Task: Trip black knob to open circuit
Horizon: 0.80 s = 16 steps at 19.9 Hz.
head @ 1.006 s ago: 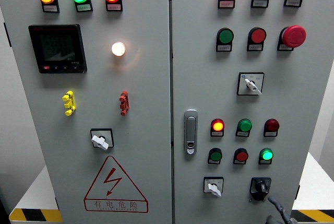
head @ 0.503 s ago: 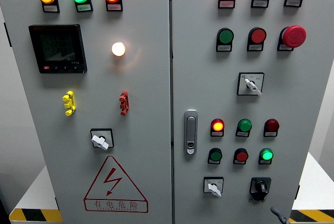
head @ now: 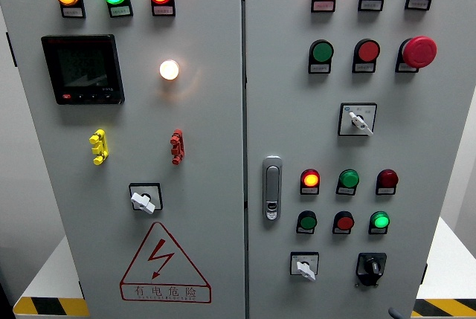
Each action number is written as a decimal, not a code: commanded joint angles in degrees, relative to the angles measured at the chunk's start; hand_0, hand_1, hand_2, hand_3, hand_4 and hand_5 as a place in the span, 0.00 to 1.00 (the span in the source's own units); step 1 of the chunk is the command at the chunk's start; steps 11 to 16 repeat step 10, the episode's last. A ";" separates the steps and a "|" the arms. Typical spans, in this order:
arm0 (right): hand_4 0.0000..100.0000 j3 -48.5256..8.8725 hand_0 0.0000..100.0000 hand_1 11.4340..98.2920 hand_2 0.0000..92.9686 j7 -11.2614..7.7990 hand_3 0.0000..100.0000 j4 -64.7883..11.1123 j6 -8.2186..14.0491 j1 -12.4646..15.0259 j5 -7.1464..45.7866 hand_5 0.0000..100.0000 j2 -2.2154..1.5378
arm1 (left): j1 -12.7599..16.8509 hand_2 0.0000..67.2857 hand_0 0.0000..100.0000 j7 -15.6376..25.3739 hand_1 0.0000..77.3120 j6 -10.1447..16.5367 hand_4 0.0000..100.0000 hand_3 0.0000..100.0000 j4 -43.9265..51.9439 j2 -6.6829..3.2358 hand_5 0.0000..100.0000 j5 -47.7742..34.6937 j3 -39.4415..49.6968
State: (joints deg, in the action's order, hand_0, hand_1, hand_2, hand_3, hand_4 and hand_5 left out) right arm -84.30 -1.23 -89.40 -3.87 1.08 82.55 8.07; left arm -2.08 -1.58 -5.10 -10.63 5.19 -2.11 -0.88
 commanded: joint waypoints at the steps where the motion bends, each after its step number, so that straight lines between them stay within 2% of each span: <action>1: 0.08 0.01 1.00 0.37 0.02 0.00 0.13 -0.34 0.01 0.41 0.07 0.26 0.02 | -0.03 0.29 0.00 0.00 0.00 0.00 0.10 0.26 0.00 0.00 0.09 0.00 0.00; 6: 0.07 0.01 1.00 0.37 0.02 0.00 0.13 -0.69 0.01 0.94 0.16 0.25 -0.07 | -0.03 0.29 0.00 0.00 0.00 0.00 0.10 0.26 0.00 0.00 0.09 0.00 0.00; 7: 0.07 0.01 1.00 0.37 0.02 0.00 0.13 -0.69 0.01 0.94 0.16 0.25 0.02 | 0.06 0.29 0.00 0.00 0.00 0.00 0.10 0.26 0.00 0.00 0.09 0.00 0.00; 16: 0.07 0.01 1.00 0.37 0.02 0.00 0.13 -0.69 0.01 0.94 0.16 0.25 0.02 | -0.02 0.29 0.00 0.00 0.00 0.00 0.10 0.26 0.00 0.00 0.09 0.00 0.00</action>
